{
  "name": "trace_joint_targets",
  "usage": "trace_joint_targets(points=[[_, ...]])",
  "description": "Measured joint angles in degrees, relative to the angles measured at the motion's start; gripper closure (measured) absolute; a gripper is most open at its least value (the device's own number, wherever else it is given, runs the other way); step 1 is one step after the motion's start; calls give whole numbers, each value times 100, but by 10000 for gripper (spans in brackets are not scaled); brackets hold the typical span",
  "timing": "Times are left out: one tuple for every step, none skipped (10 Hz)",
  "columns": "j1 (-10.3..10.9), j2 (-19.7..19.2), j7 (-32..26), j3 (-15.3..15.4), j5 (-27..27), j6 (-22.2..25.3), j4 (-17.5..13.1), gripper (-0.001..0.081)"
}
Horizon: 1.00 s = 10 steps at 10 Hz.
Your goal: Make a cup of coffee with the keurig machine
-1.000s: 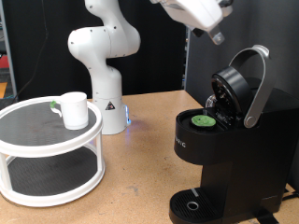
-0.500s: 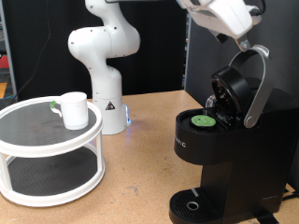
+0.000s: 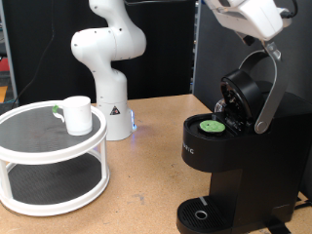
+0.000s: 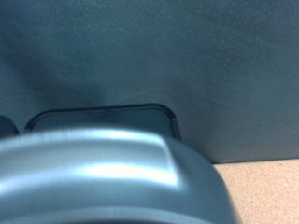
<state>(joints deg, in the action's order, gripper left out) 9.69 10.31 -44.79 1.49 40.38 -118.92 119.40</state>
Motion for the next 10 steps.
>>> trace_joint_targets(points=[[5, -1, 62, 82, 0, -64, -1, 124], [9, -1, 130, 163, -1, -120, -4, 302], [10, -2, 196, 239, -1, -177, -13, 302], [12, -3, 276, 316, -1, -239, -27, 476], [13, -5, 367, 388, -2, -294, -41, 476], [14, -6, 433, 457, -4, -336, -54, 660], [14, -7, 483, 517, -9, -371, -60, 763], [15, -9, 541, 573, -43, -398, -60, 763], [15, -22, 610, 634, -97, -446, -60, 798], [15, -46, 673, 698, -160, -521, -59, 798]])
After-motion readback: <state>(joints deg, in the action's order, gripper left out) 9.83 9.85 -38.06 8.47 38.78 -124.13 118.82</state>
